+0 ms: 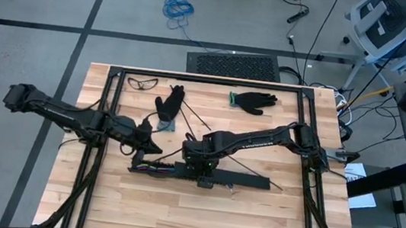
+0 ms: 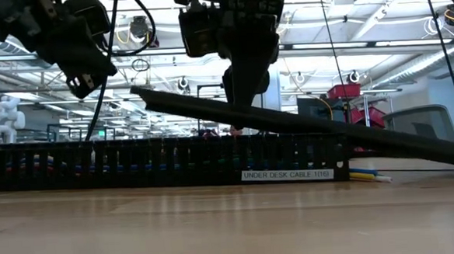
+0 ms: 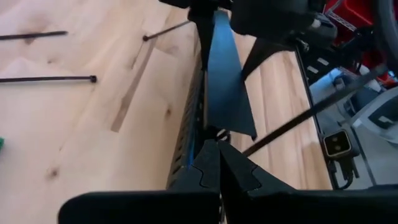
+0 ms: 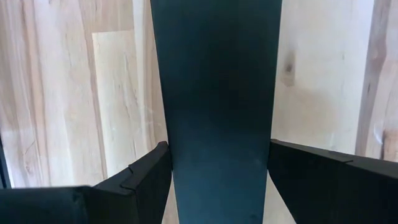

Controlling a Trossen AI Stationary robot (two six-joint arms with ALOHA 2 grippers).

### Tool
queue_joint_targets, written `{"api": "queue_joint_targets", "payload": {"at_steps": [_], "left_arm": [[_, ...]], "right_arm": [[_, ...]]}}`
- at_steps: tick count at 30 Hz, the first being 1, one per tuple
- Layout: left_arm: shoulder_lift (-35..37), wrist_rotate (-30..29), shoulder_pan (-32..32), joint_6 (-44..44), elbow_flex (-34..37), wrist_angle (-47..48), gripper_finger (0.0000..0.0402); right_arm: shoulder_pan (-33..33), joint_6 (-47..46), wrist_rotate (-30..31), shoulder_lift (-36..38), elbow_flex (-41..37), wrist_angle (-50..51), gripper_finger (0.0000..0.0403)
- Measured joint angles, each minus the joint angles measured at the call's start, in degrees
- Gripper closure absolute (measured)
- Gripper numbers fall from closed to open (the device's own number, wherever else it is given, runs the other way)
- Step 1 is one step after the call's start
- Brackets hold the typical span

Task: Ziptie cables
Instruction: Insert the black cover of the black cable duct

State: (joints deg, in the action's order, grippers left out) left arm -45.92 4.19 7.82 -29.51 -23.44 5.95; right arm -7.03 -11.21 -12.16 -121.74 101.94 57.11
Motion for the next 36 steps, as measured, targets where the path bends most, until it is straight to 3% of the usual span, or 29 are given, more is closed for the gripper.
{"api": "queue_joint_targets", "payload": {"at_steps": [13, 19, 36], "left_arm": [[-2.9, 0.0, 2.8, 0.0, 0.0, -5.5, 0.0402], [-8.8, 2.4, 5.3, 3.1, 0.0, -5.7, 0.0402], [-20.4, 2.2, 5.7, 14.5, -2.0, -21.2, 0.0402]], "right_arm": [[0.0, -0.3, 0.0, -0.5, 0.0, 0.1, 0.0163], [0.0, -0.1, 0.1, -0.5, 0.0, 0.1, 0.0163], [0.0, -0.1, 0.2, -0.6, 0.1, -0.2, 0.0163]]}}
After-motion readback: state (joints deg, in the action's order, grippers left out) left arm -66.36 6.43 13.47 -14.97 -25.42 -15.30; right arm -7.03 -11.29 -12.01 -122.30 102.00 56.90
